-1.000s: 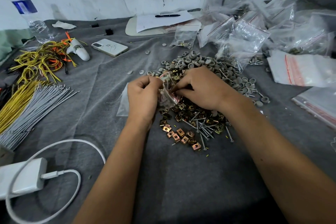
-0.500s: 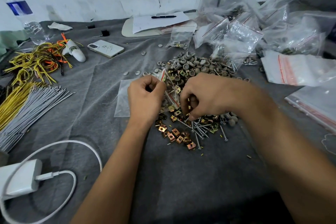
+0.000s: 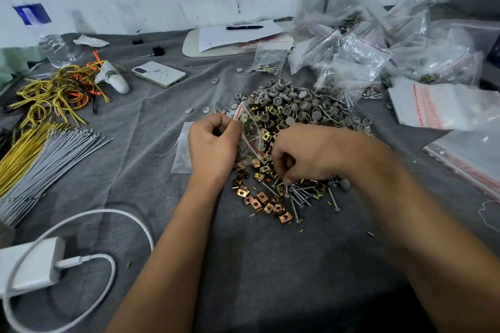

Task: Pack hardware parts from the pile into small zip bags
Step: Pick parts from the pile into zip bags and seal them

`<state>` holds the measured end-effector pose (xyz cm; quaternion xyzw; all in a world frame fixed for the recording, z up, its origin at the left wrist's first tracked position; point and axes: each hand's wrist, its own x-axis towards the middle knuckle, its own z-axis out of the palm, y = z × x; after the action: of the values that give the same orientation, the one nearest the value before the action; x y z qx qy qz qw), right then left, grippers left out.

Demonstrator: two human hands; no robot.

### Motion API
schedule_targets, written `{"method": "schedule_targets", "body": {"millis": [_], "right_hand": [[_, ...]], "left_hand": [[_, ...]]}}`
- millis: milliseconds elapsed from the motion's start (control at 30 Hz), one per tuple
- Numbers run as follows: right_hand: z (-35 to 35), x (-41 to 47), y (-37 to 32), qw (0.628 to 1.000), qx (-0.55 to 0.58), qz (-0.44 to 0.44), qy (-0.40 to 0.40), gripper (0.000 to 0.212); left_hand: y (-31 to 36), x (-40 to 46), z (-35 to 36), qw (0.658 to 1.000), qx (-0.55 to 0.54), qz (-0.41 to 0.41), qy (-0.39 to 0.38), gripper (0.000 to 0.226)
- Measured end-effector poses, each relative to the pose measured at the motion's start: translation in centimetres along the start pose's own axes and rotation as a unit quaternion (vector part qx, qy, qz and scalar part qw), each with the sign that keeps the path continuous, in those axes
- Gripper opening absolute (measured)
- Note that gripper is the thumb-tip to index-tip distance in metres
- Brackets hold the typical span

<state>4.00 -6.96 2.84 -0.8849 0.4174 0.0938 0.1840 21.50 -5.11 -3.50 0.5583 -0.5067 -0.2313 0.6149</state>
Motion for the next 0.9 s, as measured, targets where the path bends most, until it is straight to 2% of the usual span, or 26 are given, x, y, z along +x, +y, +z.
{"method": "schedule_targets", "body": {"millis": [133,267,400,533,667,800,900], "right_hand": [[0.0,0.0,0.0,1.0,0.003,0.008,0.016,0.016],[0.2,0.3,-0.1,1.0,-0.004,0.005,0.0,0.005],[0.2,0.2,0.2,1.0,0.022,-0.016,0.005,0.006],[-0.5,-0.6,1.1,0.994,0.084,-0.039,0.052,0.01],[-1.7,-0.9,1.8,0.982,0.146,-0.026,0.117,0.012],[-1.7,0.3,0.5,0.963,0.109,-0.022,0.246,0.009],[-0.9,1.7,-0.9,0.958,0.076,-0.051,0.273,0.011]], "left_hand": [[-0.1,0.0,-0.1,1.0,0.007,0.006,0.001,0.028],[-0.3,0.1,0.0,1.0,0.011,0.003,0.001,0.028],[-0.4,0.1,-0.1,1.0,0.004,0.002,-0.001,0.029],[-0.3,0.0,0.0,1.0,0.006,0.005,-0.001,0.028],[-0.1,0.0,0.0,1.0,0.017,-0.001,-0.012,0.025],[0.2,-0.1,0.1,1.0,0.005,-0.006,-0.024,0.021],[0.3,-0.2,0.2,1.0,-0.003,0.001,-0.025,0.025]]}}
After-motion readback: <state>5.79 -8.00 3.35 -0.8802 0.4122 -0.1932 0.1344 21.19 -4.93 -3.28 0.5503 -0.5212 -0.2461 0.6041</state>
